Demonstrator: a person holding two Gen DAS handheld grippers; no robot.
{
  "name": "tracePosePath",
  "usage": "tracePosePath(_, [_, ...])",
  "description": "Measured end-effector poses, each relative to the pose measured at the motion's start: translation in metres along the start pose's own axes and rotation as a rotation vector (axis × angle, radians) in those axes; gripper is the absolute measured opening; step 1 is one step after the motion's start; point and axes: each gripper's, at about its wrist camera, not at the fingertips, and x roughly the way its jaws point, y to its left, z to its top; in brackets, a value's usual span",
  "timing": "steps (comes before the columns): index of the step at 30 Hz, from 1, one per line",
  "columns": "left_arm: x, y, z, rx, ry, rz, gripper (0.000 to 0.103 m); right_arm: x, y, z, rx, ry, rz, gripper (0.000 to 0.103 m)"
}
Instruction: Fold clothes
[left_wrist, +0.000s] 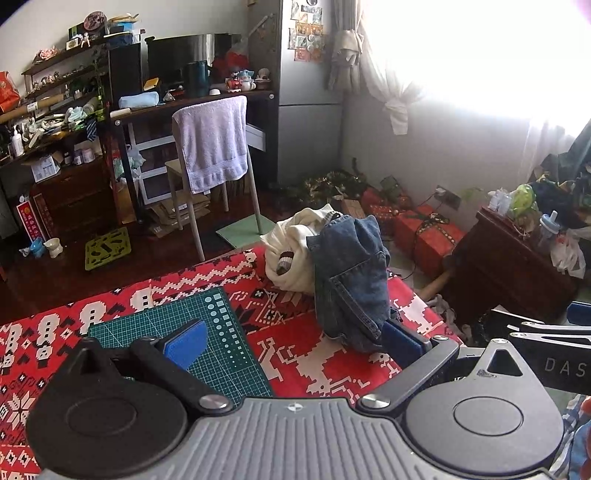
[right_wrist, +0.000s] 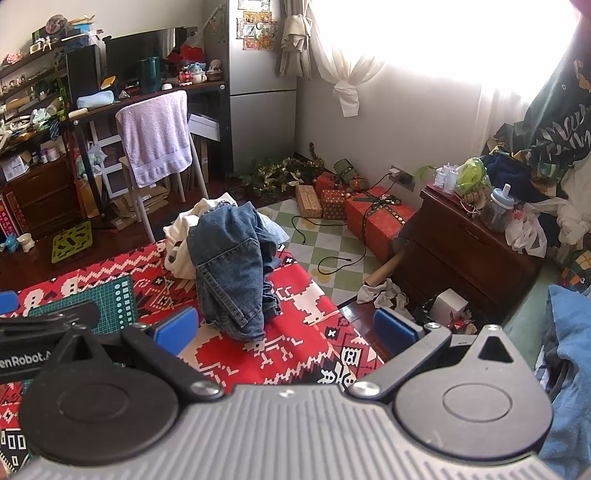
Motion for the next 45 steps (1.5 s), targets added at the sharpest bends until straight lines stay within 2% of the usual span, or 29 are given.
tracePosePath(45, [0.0066,-0.0001,-0.0068,0.017,0.006,0.004,0.101,0.0064,0.0014,-0.0024,-0.021,0.006,-0.006,0.103])
